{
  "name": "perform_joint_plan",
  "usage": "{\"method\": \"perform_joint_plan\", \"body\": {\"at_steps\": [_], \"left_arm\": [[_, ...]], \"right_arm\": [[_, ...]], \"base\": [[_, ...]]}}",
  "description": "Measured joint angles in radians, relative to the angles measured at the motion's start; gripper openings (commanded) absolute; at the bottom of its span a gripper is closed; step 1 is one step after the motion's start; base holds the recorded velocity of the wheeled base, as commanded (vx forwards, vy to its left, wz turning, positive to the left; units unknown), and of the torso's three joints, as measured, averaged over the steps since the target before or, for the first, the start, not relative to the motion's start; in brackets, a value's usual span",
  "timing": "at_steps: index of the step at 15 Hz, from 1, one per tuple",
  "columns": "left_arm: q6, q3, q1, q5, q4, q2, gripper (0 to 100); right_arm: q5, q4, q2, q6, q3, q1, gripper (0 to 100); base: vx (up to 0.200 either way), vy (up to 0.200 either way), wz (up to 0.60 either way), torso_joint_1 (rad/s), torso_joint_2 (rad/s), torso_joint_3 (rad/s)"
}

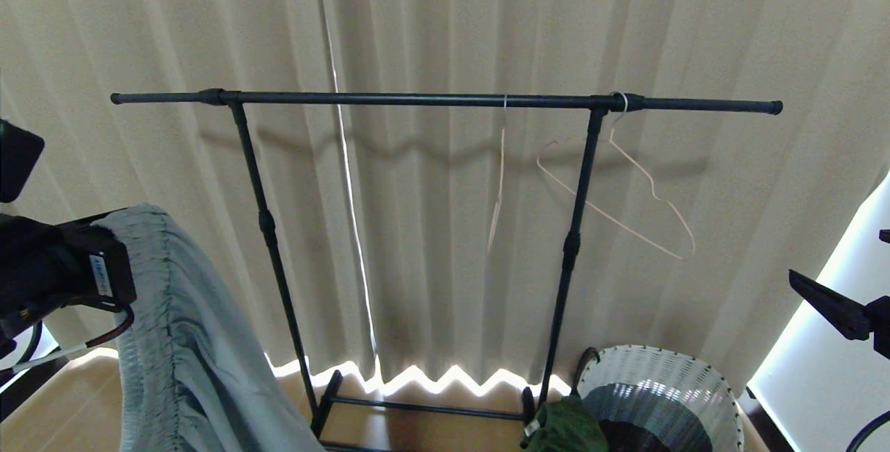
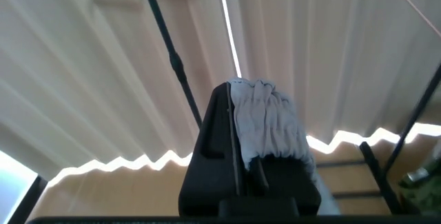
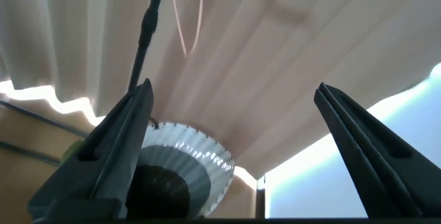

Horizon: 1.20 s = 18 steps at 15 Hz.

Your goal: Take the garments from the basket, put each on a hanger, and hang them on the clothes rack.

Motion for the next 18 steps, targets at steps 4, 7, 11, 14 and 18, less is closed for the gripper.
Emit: {"method": "perform_joint_plan", "body": {"at_steps": [4,7,11,14,18], "left_arm": [[0.000,0.002,0.000,0.001,0.001,-0.002,0],[0.001,0.003,-0.001,0.001,-0.001,-0.003,0],[0.006,0.013,-0.002,0.001,-0.007,-0.003,0],[0.006,0.041,-0.004,0.001,-0.047,-0.002,0],[0.009,0.066,-0.007,0.001,-0.059,-0.002,0]], "right_arm": [[0.001,0.000,0.001,0.001,0.000,0.000,100],[0.008,0.000,0.002,0.006,0.001,0.000,100],[0.030,0.002,0.010,0.020,-0.008,0.000,100],[0.054,0.026,0.050,0.075,-0.085,0.000,100],[0.057,0.230,0.145,0.084,-0.257,0.010,100]], "base": [[0.200,0.000,0.00,0.008,0.00,0.002],[0.200,0.000,0.00,0.002,0.00,0.001],[0.050,0.000,0.00,-0.001,0.00,-0.001],[0.000,0.000,0.00,0.000,0.00,0.000],[0.000,0.000,0.00,0.000,0.00,0.000]]}}
